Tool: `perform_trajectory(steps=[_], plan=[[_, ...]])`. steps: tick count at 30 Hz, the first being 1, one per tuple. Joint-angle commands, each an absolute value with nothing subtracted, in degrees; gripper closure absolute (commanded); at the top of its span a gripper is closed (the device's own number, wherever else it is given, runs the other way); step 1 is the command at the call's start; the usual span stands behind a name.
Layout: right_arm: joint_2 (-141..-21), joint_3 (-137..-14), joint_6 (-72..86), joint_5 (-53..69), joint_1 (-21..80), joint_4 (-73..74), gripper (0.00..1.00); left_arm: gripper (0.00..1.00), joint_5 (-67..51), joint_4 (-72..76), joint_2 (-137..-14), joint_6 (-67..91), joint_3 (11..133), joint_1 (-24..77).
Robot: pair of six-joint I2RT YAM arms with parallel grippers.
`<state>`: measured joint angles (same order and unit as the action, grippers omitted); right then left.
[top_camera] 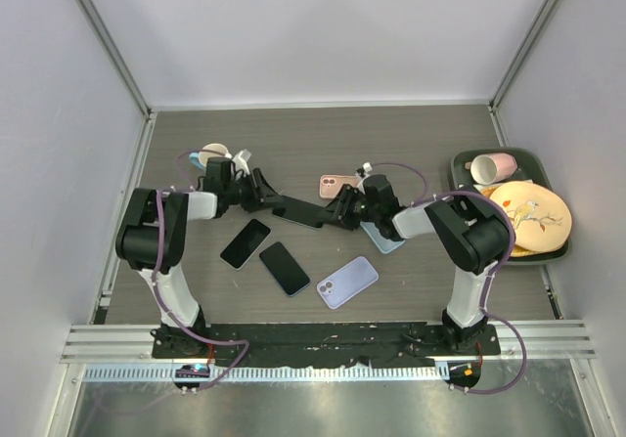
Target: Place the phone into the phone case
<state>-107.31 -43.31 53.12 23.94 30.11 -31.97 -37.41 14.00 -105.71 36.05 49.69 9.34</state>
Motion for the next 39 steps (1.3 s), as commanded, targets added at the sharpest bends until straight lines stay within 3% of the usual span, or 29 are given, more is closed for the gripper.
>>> perform_trajectory(steps=[1, 14, 23, 24, 28, 31, 34, 39], plan=[[-108.20, -43.68, 52.82, 25.75, 31.38, -37.53, 0.54, 0.55, -52.29, 14.77, -102.48, 40.25, 47.64, 13.36], [-105.91, -42.98, 50.45, 26.98, 31.38, -36.74, 0.55, 0.59, -55.46, 25.22, -100.81, 45.88, 43.94, 14.41], [-105.29, -43.15, 49.22, 27.33, 31.38, -35.86, 0.55, 0.62, -49.14, 12.15, -101.25, 37.11, 47.90, 17.49], [-105.21, -43.33, 49.04, 27.25, 31.38, -35.42, 0.55, 0.65, -48.43, 10.30, -101.16, 36.57, 48.25, 17.84], [-104.15, -43.33, 47.90, 27.07, 31.38, -34.02, 0.55, 1.00, -45.01, 8.79, -99.76, 36.47, 48.60, 18.11], [-101.61, -43.42, 46.06, 26.63, 31.38, -32.26, 0.54, 1.00, -39.48, 4.23, -96.51, 34.90, 49.57, 18.11], [-97.04, -43.51, 44.12, 25.40, 31.29, -29.10, 0.50, 1.00, -35.78, 1.76, -91.43, 34.28, 49.40, 18.11], [-87.99, -41.67, 44.12, 25.04, 30.50, -27.33, 0.29, 1.00, -38.21, 5.34, -81.49, 35.85, 46.24, 18.11]])
